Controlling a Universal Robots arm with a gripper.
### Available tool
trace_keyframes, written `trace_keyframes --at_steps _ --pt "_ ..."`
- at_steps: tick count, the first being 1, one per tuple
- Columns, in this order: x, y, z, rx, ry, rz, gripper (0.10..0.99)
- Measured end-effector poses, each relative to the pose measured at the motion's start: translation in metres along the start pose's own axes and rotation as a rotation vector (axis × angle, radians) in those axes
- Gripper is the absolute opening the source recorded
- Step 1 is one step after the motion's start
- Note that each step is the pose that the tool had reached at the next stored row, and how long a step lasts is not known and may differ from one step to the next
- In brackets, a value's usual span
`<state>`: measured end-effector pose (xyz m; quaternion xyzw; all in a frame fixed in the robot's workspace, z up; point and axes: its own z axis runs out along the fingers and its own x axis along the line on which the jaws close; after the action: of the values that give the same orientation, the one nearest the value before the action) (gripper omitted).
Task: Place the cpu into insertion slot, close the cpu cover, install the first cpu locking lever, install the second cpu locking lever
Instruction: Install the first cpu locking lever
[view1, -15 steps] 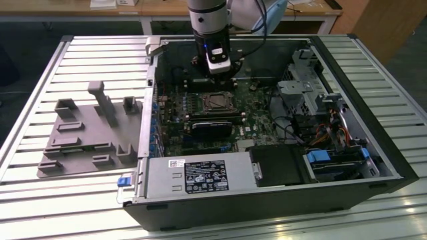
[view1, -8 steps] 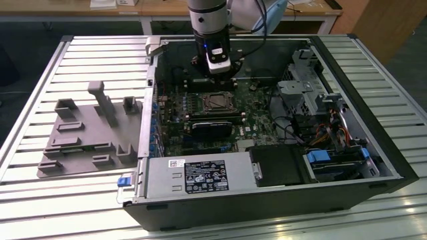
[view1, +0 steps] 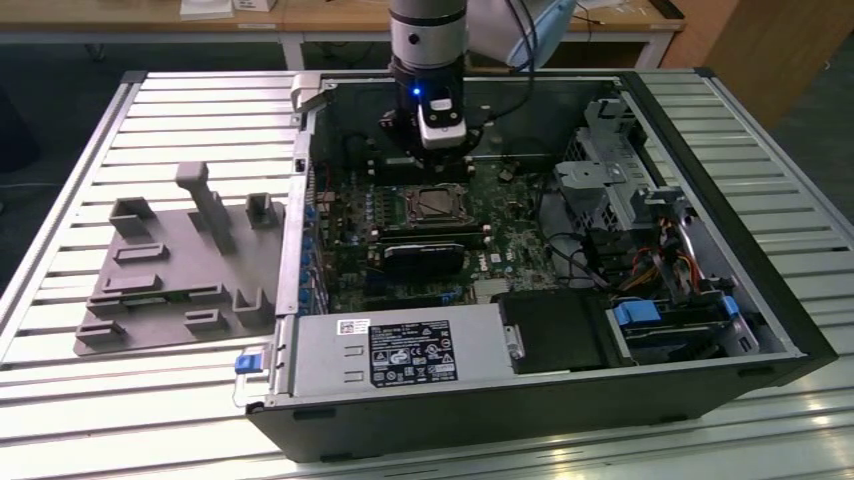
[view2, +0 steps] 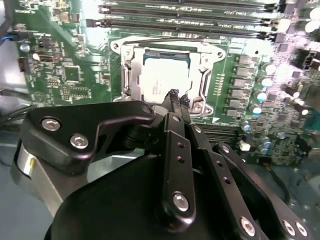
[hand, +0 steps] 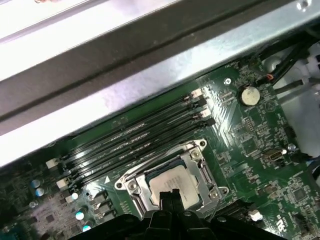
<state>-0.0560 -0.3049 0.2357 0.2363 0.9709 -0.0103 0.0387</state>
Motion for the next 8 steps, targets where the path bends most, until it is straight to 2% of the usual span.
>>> trace_keyframes --at_steps 8 --pt "-0.0062 -0.0112 0.0007 0.004 0.0001 0.0 0.106"
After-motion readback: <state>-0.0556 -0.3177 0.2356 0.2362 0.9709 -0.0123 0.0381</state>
